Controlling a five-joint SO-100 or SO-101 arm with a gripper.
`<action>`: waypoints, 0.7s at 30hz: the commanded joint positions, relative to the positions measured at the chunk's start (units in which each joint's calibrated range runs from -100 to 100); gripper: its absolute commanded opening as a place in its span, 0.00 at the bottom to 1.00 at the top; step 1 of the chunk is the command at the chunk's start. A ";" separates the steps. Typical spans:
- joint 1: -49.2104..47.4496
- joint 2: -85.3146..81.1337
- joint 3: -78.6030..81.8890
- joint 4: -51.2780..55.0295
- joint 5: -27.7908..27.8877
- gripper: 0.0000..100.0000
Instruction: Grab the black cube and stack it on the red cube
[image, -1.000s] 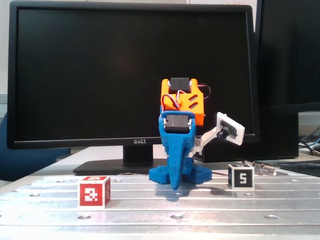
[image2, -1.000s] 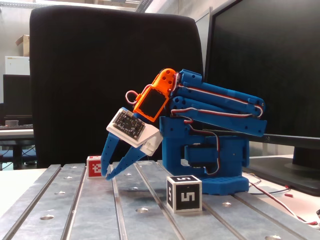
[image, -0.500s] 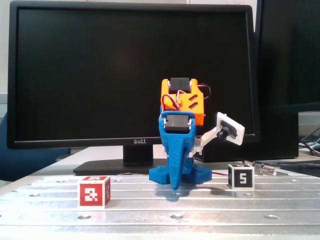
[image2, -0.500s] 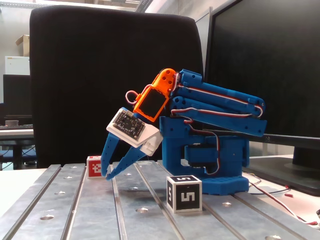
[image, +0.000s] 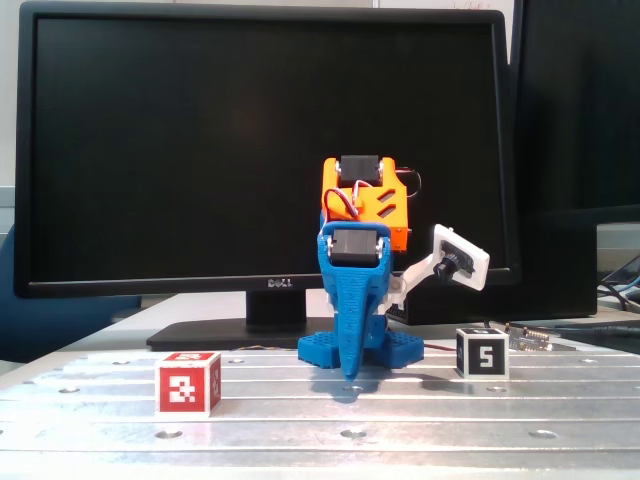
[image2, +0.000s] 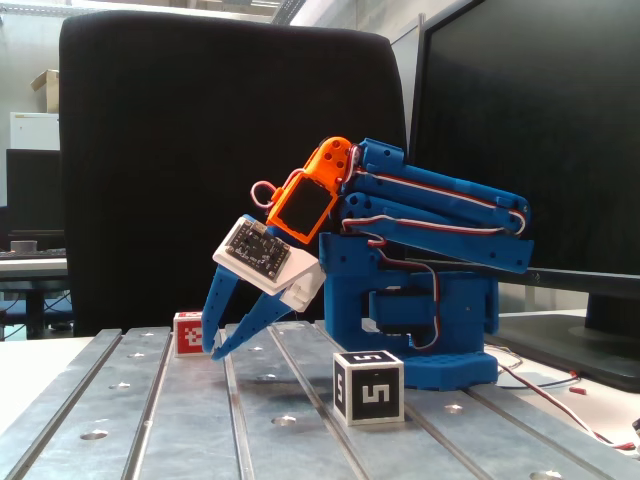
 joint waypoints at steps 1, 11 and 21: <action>-0.18 0.25 0.00 0.57 -0.03 0.01; -0.25 0.25 0.00 -0.37 0.29 0.01; 0.26 0.25 -4.61 -1.31 3.65 0.01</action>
